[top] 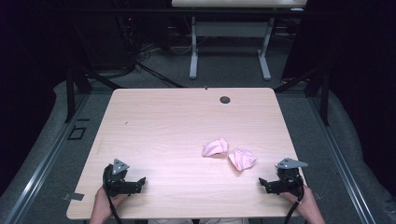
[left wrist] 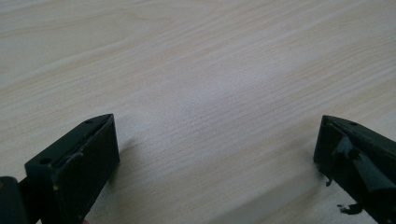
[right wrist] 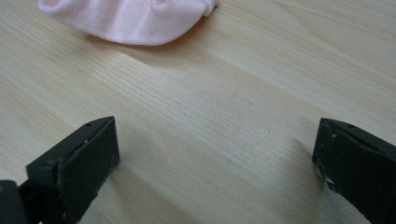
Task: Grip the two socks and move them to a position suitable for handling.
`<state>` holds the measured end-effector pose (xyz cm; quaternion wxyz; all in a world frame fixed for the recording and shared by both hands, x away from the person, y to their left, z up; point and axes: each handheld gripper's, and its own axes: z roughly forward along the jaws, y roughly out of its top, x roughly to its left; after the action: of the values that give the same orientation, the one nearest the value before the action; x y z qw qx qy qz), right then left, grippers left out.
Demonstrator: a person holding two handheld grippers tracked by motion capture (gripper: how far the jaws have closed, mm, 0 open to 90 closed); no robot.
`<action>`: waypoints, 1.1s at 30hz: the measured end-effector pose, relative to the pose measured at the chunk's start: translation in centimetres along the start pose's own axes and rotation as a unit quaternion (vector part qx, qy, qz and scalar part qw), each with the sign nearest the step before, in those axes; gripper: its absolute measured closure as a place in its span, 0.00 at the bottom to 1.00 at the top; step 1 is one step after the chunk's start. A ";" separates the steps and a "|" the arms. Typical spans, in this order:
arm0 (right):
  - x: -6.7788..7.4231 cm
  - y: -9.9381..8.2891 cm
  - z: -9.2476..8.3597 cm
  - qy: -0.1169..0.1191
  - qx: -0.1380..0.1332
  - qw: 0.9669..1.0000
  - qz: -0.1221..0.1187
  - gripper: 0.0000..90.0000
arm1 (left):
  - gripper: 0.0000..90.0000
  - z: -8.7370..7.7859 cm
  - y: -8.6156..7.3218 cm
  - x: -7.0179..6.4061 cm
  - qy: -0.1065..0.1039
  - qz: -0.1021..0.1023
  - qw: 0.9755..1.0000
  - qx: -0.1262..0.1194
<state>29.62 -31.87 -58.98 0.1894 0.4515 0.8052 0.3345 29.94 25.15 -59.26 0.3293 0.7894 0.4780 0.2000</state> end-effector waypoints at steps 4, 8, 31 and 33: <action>0.0 0.1 0.0 0.001 0.004 1.000 0.000 0.00 | 0.00 0.1 0.1 0.2 0.000 0.001 1.000 0.001; 0.2 0.2 0.0 -0.012 0.007 1.000 0.011 0.00 | 0.00 0.1 0.1 0.3 0.003 0.000 1.000 0.000; 0.3 1.9 -0.6 -0.002 0.076 0.996 0.051 0.00 | 0.01 0.2 0.1 0.1 0.020 -0.018 1.000 -0.001; 0.4 2.3 -0.7 0.003 0.080 0.995 0.052 0.00 | 0.01 0.1 0.2 0.1 0.020 -0.018 1.000 0.002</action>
<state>30.32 -30.92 -56.88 0.1326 0.5051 0.8056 0.2797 30.18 25.17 -59.22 0.3217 0.7770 0.4992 0.2086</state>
